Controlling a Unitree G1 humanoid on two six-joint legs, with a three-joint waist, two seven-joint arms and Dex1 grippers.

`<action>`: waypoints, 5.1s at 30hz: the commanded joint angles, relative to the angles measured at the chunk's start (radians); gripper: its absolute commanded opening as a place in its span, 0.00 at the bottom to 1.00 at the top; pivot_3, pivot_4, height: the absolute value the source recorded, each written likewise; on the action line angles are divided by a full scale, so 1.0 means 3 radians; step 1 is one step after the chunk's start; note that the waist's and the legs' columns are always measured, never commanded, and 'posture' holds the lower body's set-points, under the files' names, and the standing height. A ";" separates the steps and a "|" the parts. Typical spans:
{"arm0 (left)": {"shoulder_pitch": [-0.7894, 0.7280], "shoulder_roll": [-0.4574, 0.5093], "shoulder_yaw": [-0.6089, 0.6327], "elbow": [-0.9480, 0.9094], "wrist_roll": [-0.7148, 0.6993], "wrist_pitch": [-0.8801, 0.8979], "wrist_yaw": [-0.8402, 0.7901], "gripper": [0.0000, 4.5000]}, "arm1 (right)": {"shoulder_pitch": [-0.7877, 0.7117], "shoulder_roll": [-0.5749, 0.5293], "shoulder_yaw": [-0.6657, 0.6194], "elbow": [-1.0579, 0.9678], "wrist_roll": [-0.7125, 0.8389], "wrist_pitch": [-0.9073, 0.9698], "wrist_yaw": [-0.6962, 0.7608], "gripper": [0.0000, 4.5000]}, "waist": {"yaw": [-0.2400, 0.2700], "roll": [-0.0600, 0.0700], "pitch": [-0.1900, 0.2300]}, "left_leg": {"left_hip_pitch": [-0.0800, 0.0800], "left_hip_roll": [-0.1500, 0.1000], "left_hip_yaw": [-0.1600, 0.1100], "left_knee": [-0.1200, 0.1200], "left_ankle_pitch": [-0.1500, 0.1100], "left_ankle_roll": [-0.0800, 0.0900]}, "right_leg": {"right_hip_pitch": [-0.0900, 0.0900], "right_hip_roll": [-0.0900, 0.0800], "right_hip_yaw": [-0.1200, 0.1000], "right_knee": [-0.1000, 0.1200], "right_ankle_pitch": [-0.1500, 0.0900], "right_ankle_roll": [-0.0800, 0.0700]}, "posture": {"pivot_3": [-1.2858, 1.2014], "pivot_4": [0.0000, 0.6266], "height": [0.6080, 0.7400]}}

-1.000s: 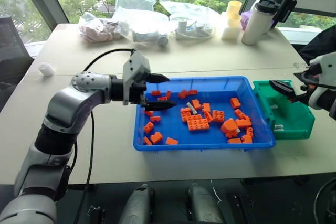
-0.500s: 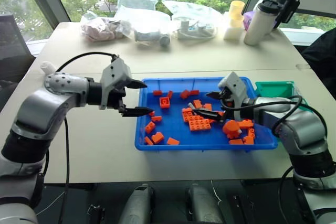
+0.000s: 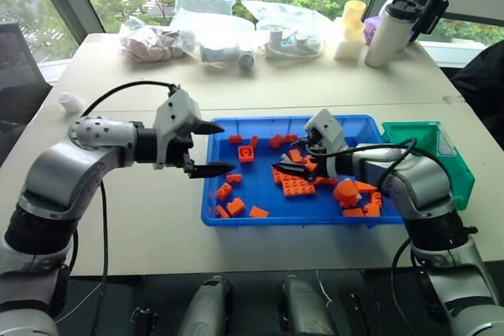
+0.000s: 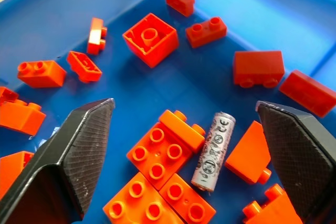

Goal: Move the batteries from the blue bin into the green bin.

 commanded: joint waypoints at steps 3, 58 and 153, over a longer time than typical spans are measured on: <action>-0.0059 -0.0010 0.0089 -0.0044 -0.0008 -0.0023 0.0014 1.00 | 0.0069 -0.0049 0.0016 -0.0208 0.0032 0.0060 0.0007 0.99 | -0.0007 0.0000 0.0000 | 0.0001 0.0000 -0.0001 0.0000 0.0000 0.0000 | 0.0002 0.0000 -0.0001 0.0000 0.0000 0.0000 | 0.52 0.24 1.00; -0.0098 -0.0115 0.0017 -0.0041 0.0137 -0.0042 0.0039 1.00 | -0.0148 0.0221 -0.0542 0.0532 -0.0359 0.0354 -0.0879 0.14 | -0.0010 0.0000 0.0000 | 0.0001 -0.0001 0.0001 0.0000 0.0000 0.0000 | 0.0000 0.0000 0.0000 0.0002 0.0000 0.0000 | 0.52 0.24 1.00; -0.0003 0.0112 0.0103 -0.0031 0.0163 -0.0026 -0.0078 1.00 | -0.0426 0.0322 0.0243 0.0341 -0.0446 0.0039 -0.0220 0.99 | -0.0015 0.0000 0.0000 | 0.0001 0.0001 0.0003 -0.0001 0.0000 0.0000 | -0.0005 0.0002 0.0001 0.0009 0.0000 0.0000 | 0.52 0.24 1.00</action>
